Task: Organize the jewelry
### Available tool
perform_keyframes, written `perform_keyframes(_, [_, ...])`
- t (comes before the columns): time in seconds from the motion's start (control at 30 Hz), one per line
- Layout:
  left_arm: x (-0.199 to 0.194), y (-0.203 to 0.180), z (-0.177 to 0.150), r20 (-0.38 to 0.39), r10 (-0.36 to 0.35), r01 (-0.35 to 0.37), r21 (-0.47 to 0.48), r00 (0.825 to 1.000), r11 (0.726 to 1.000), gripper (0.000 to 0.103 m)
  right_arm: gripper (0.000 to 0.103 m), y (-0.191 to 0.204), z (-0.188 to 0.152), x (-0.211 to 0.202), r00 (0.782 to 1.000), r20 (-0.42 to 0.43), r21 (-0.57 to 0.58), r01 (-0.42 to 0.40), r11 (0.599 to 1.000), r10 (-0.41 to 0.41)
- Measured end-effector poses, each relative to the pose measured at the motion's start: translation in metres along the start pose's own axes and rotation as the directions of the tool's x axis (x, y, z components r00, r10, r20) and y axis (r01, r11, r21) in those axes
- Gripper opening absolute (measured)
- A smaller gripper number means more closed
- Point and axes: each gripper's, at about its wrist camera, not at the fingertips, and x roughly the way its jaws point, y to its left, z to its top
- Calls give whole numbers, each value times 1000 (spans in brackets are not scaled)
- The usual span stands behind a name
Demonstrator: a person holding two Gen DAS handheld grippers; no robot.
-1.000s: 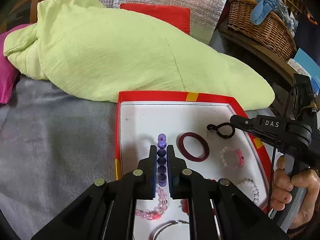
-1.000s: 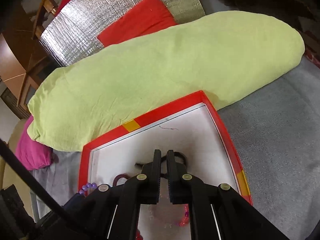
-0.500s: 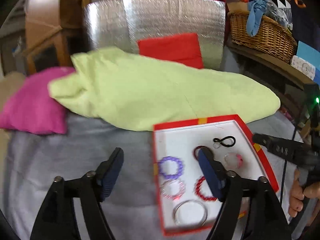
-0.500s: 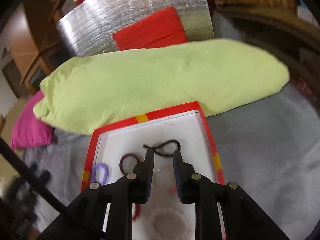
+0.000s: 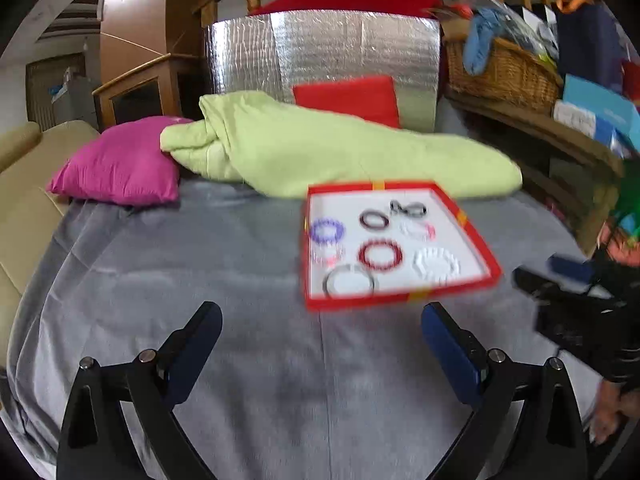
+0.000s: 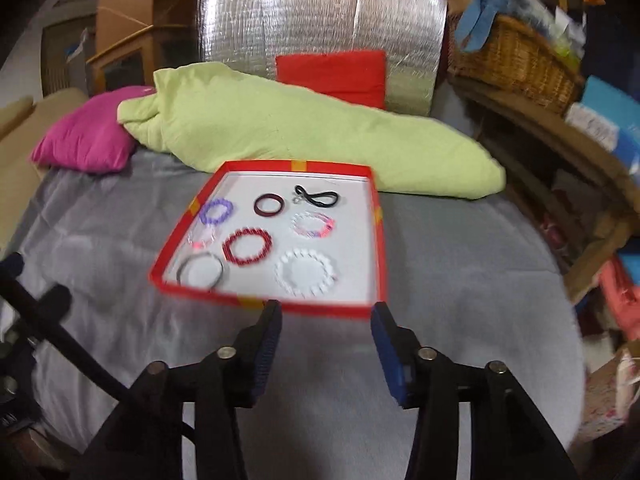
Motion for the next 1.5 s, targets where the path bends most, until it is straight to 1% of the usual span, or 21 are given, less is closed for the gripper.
perform_keyframes(0.03, [1, 1, -5, -11, 27, -26, 4, 1000, 1000, 100, 56, 0, -10, -9, 1000, 13, -16, 27, 1000, -27])
perform_keyframes(0.13, [5, 7, -10, -23, 73, -73, 4, 997, 997, 100, 57, -1, -25, -22, 997, 22, -22, 72, 997, -71])
perform_keyframes(0.17, [7, 10, -12, -17, 107, -107, 6, 994, 994, 100, 57, -3, -27, -24, 997, 24, -17, 76, 997, -75])
perform_keyframes(0.23, [12, 13, -12, 0, 182, -181, 39, 983, 983, 100, 57, -3, -28, -21, 996, 24, -16, 91, 996, -91])
perform_keyframes(0.3, [16, 16, -10, 11, 223, -224, 56, 975, 973, 100, 57, -3, -25, -18, 992, 34, -20, 119, 993, -118])
perform_keyframes(0.37, [15, 21, -7, 29, 225, -226, 45, 974, 973, 100, 57, -2, -23, -14, 991, 38, -20, 131, 991, -130])
perform_keyframes(0.43, [15, 23, -4, 33, 208, -209, 27, 978, 978, 100, 57, -2, -22, -6, 991, 27, -17, 132, 991, -132])
perform_keyframes(0.57, [19, 21, 1, 25, 172, -172, 7, 985, 985, 100, 57, -1, -21, 7, 990, -4, -25, 137, 990, -137])
perform_keyframes(0.73, [29, 14, 4, -8, 147, -147, 0, 989, 989, 100, 57, -1, -21, 10, 989, 5, -33, 148, 988, -148])
perform_keyframes(0.9, [33, 10, 3, -25, 169, -169, 12, 985, 986, 100, 57, -4, -22, 13, 989, 1, -30, 149, 988, -149])
perform_keyframes(1.5, [34, -2, 3, -17, 198, -197, 34, 980, 980, 100, 57, -15, -24, 6, 985, 20, -4, 174, 985, -174])
